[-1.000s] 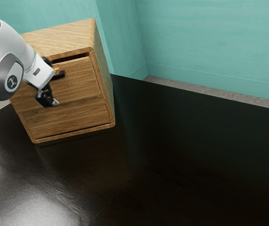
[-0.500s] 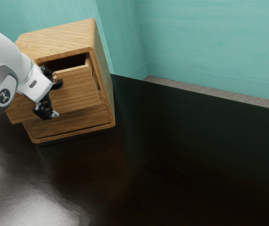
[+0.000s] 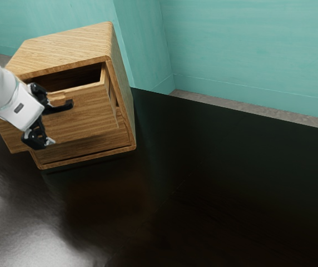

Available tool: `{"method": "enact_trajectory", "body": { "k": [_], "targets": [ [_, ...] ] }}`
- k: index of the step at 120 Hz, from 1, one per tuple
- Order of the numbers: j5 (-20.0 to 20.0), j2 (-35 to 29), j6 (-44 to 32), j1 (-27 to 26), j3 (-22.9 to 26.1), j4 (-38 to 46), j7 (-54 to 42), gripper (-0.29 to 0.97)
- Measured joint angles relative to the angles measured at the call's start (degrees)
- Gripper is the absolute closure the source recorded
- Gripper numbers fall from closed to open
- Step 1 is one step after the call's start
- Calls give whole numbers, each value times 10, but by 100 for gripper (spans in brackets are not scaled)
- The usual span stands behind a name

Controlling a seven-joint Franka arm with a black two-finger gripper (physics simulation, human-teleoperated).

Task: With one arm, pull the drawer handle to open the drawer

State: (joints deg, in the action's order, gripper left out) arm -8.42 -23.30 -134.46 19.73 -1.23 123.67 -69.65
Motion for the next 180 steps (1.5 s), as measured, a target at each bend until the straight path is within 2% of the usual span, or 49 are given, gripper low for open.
{"method": "enact_trajectory", "body": {
  "k": [9, 46, 82, 91, 106, 159, 168, 176, 180],
  "targets": [
    [-1, -13, 0, 0, 0, 10, 0, 6],
    [0, -38, 1, 0, 0, 36, 2, 0],
    [-1, -71, 5, 0, 0, 65, 3, 1],
    [-1, -86, 6, 0, 0, 74, 3, 5],
    [-1, -93, 9, -1, 1, 81, 3, 2],
    [0, -119, 27, -1, 24, 87, 7, 0],
    [1, -144, 37, -2, 30, 56, 7, 0],
    [7, -131, 101, -19, 58, -68, 7, 0],
    [20, -81, 157, -27, 77, -170, 9, 0]
  ]
}}
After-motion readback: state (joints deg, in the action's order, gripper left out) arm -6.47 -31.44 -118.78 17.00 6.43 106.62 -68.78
